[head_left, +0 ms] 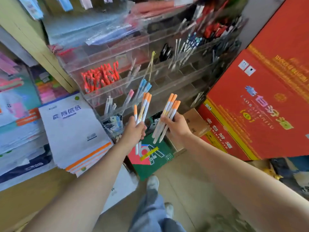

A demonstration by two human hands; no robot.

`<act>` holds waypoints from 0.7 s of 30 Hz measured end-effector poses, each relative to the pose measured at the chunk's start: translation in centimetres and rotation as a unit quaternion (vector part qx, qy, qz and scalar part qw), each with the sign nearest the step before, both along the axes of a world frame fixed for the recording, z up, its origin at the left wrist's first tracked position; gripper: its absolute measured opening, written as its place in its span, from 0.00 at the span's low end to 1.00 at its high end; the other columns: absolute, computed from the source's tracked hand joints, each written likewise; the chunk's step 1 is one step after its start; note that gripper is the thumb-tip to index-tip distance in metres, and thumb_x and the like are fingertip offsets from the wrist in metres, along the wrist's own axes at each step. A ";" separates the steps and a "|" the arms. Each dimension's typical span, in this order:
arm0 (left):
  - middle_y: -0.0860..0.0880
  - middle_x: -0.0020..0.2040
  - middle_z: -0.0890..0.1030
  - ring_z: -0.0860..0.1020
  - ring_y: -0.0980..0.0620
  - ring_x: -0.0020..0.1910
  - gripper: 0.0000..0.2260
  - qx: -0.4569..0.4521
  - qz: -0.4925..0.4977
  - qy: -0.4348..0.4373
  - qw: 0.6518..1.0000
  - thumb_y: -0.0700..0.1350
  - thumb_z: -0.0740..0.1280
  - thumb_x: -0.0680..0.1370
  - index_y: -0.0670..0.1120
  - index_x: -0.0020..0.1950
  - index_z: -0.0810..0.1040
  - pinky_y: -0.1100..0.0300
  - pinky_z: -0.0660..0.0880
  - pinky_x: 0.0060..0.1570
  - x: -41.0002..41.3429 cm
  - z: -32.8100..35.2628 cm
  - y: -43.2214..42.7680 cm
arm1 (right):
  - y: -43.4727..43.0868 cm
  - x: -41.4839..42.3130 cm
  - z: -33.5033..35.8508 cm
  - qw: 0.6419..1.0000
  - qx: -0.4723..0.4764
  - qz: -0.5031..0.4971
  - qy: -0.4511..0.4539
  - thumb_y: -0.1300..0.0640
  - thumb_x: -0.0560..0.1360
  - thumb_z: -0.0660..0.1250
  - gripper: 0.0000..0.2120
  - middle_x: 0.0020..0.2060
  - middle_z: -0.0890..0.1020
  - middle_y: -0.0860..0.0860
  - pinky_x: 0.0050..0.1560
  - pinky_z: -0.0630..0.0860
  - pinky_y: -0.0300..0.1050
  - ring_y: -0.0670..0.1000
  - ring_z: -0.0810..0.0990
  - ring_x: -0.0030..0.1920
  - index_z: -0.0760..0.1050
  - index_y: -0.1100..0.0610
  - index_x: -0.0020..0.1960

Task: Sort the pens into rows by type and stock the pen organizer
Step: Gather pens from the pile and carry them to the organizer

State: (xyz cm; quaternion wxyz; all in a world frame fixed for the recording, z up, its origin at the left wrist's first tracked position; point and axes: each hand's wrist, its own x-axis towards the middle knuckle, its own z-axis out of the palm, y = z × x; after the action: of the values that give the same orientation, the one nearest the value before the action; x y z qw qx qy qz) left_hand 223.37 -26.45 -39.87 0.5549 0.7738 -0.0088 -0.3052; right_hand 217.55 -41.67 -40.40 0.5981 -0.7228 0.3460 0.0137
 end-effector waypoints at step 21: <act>0.48 0.38 0.74 0.71 0.54 0.32 0.22 -0.016 0.086 0.018 0.996 0.38 0.57 0.82 0.50 0.75 0.58 0.65 0.71 0.31 8.3 -2.6 -4.9 | -10.9 19.0 -1.3 0.997 0.005 -0.063 -0.038 0.54 0.78 0.66 0.08 0.35 0.81 0.49 0.32 0.77 0.36 0.46 0.79 0.33 0.79 0.59 0.48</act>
State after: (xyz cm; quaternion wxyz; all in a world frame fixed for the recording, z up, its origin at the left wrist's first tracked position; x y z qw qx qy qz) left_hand 231.70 -31.34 -42.51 0.5910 0.7573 0.0629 -0.2706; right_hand 236.52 -52.58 -41.69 0.6143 -0.6964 0.3678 -0.0500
